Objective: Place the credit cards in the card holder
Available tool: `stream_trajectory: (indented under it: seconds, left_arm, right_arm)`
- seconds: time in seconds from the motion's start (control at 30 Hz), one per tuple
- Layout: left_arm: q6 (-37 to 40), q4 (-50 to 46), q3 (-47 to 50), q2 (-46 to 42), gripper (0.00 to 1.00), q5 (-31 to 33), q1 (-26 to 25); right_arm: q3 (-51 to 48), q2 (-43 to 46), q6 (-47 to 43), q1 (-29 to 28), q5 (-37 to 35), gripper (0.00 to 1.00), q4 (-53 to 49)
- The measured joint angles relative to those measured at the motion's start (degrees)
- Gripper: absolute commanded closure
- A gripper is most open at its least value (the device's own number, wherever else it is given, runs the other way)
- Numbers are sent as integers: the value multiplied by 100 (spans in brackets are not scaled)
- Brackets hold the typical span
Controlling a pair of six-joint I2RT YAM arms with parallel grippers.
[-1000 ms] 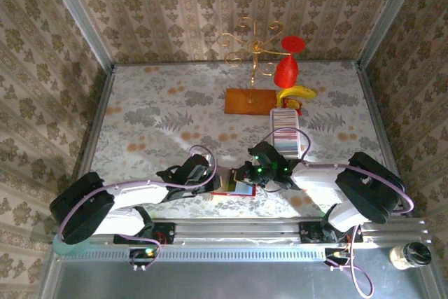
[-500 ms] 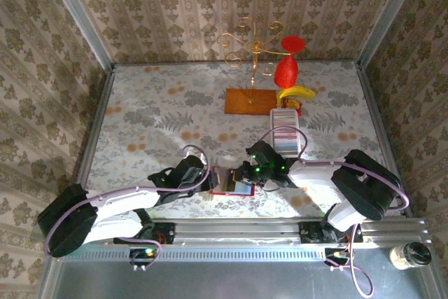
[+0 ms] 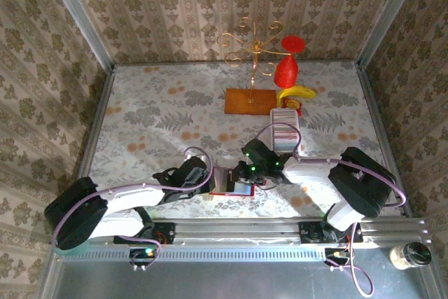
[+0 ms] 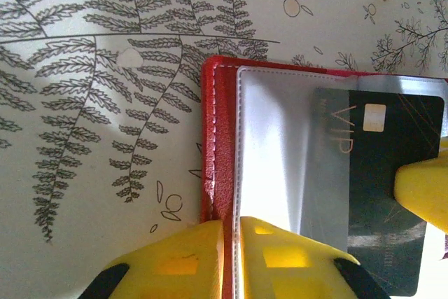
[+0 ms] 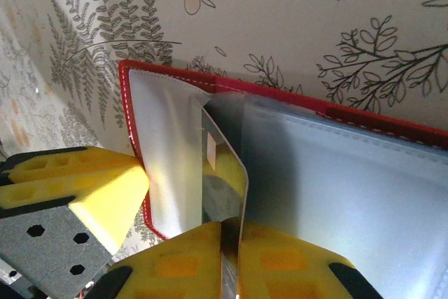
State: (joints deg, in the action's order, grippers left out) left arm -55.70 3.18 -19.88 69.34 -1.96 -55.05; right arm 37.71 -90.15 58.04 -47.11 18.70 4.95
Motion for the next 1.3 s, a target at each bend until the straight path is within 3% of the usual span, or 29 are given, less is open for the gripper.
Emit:
stream_trajectory:
  seconds: [0.17,0.5,0.87,1.3]
  left_arm:
    - [0,11,0,4,87,-11,0]
    - [0,85,0,37,88,-105,-7]
    - [0,168,0,94,89,-173,-46]
    - [-2,326,42,114,90,-210,-92]
  right_arm:
    - [181,-125,-92,-55,-96,83,-249]
    - [514,-168,-313,-181,-487,64,-970]
    - [789,-208,-413,-382,-780,69,-1451]
    - [1150,-466,-413,-470,-826,62,-1523]
